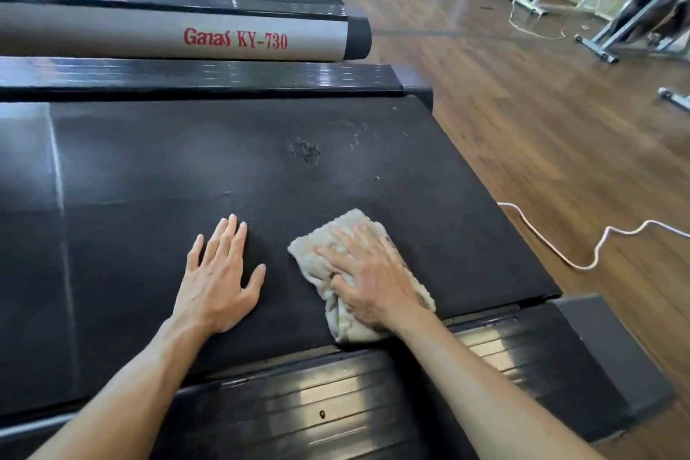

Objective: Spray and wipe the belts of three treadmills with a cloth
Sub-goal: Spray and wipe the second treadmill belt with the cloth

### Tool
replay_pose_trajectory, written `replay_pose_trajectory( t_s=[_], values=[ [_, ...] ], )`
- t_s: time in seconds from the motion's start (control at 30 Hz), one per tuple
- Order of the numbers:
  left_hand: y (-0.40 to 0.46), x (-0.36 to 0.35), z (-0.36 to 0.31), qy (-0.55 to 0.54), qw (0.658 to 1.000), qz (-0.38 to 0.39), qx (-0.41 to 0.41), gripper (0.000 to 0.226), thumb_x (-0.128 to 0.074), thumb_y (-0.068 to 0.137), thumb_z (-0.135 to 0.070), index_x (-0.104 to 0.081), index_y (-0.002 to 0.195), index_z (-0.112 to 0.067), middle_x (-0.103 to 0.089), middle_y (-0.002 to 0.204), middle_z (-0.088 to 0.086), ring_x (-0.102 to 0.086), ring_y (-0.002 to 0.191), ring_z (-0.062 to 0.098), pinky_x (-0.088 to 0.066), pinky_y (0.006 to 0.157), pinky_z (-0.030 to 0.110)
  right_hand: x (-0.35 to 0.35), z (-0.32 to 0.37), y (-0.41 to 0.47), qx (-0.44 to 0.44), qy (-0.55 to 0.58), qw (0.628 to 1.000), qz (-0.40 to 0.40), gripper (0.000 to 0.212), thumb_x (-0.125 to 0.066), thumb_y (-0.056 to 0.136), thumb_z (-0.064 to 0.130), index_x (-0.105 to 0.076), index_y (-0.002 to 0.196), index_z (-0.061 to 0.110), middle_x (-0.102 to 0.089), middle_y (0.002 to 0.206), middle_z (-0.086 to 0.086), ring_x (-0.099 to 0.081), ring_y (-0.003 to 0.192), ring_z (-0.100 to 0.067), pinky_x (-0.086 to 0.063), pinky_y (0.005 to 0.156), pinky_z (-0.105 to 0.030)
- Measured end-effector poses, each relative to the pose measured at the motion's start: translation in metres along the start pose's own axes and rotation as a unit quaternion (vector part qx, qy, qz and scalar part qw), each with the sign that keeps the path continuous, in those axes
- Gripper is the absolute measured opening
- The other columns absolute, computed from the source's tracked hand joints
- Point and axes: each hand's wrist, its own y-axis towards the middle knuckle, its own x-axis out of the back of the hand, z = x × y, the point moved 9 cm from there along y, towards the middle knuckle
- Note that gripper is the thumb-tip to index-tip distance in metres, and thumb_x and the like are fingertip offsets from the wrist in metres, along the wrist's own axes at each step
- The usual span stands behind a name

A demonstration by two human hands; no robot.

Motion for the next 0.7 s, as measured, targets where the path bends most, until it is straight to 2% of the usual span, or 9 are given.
replay_pose_trajectory(
  t_s=[0.1, 0.2, 0.33, 0.4, 0.5, 0.6, 0.7],
  values=[
    [0.004, 0.004, -0.015, -0.043, 0.999, -0.008, -0.03, 0.087, -0.024, 0.088, -0.057, -0.012, 0.163, -0.015, -0.002, 0.17, -0.003, 0.009, 0.155, 0.007, 0.006, 0.127, 0.036, 0.008, -0.036, 0.007, -0.058, -0.007, 0.998, -0.013, 0.07, -0.013, 0.085, 0.065, -0.035, 0.151, 0.058, -0.015, 0.17, 0.021, -0.002, 0.159, -0.015, -0.001, 0.127, -0.048],
    [0.013, 0.003, -0.039, -0.057, 0.998, -0.014, -0.035, 0.077, -0.034, 0.097, -0.048, -0.011, 0.163, -0.014, -0.003, 0.17, -0.002, 0.007, 0.155, 0.008, 0.004, 0.127, 0.037, 0.017, -0.044, 0.041, -0.112, -0.007, 0.994, -0.012, 0.051, -0.026, 0.103, 0.056, -0.03, 0.154, 0.054, -0.015, 0.17, 0.017, 0.0, 0.158, -0.015, 0.001, 0.126, -0.049],
    [0.03, 0.002, -0.042, -0.041, 0.999, -0.01, -0.012, 0.074, -0.041, 0.102, -0.044, -0.01, 0.163, -0.014, -0.001, 0.17, 0.0, 0.006, 0.156, 0.012, 0.003, 0.127, 0.041, 0.014, -0.005, 0.04, -0.034, 0.0, 0.999, 0.009, 0.05, -0.036, 0.102, 0.043, -0.042, 0.151, 0.048, -0.022, 0.169, 0.008, -0.005, 0.157, -0.021, 0.005, 0.126, -0.048],
    [0.035, 0.0, -0.033, -0.024, 1.0, -0.003, -0.006, 0.075, -0.039, 0.102, -0.048, -0.011, 0.163, -0.014, 0.0, 0.17, 0.0, 0.006, 0.156, 0.012, 0.003, 0.127, 0.043, 0.01, -0.008, 0.013, 0.016, 0.003, 1.0, 0.006, 0.06, -0.028, 0.091, 0.051, -0.045, 0.148, 0.051, -0.024, 0.169, 0.011, -0.007, 0.158, -0.019, 0.004, 0.127, -0.048],
    [0.031, -0.008, -0.018, -0.004, 1.0, 0.008, -0.003, 0.082, -0.021, 0.096, -0.062, -0.01, 0.163, -0.018, 0.004, 0.17, -0.005, 0.009, 0.155, 0.008, 0.004, 0.127, 0.042, 0.012, -0.047, -0.003, -0.019, 0.0, 1.0, 0.005, 0.074, -0.014, 0.08, 0.062, -0.039, 0.15, 0.057, -0.016, 0.17, 0.019, -0.002, 0.159, -0.013, 0.002, 0.127, -0.048],
    [0.03, -0.011, -0.015, 0.003, 1.0, -0.002, -0.002, 0.089, -0.009, 0.087, -0.067, -0.013, 0.163, -0.02, 0.0, 0.17, -0.007, 0.005, 0.155, 0.007, 0.001, 0.126, 0.041, 0.02, -0.062, 0.023, -0.091, 0.0, 0.996, 0.007, 0.061, -0.021, 0.093, 0.059, -0.031, 0.153, 0.057, -0.011, 0.171, 0.02, 0.002, 0.159, -0.013, 0.005, 0.127, -0.045],
    [0.033, -0.009, -0.016, 0.009, 1.0, -0.001, 0.004, 0.09, -0.007, 0.085, -0.067, -0.013, 0.162, -0.022, 0.0, 0.17, -0.008, 0.004, 0.156, 0.007, -0.001, 0.126, 0.041, 0.018, -0.037, 0.047, -0.079, -0.006, 0.997, 0.002, 0.051, -0.034, 0.104, 0.044, -0.032, 0.154, 0.053, -0.011, 0.171, 0.016, 0.003, 0.158, -0.016, 0.006, 0.126, -0.047]
  ],
)
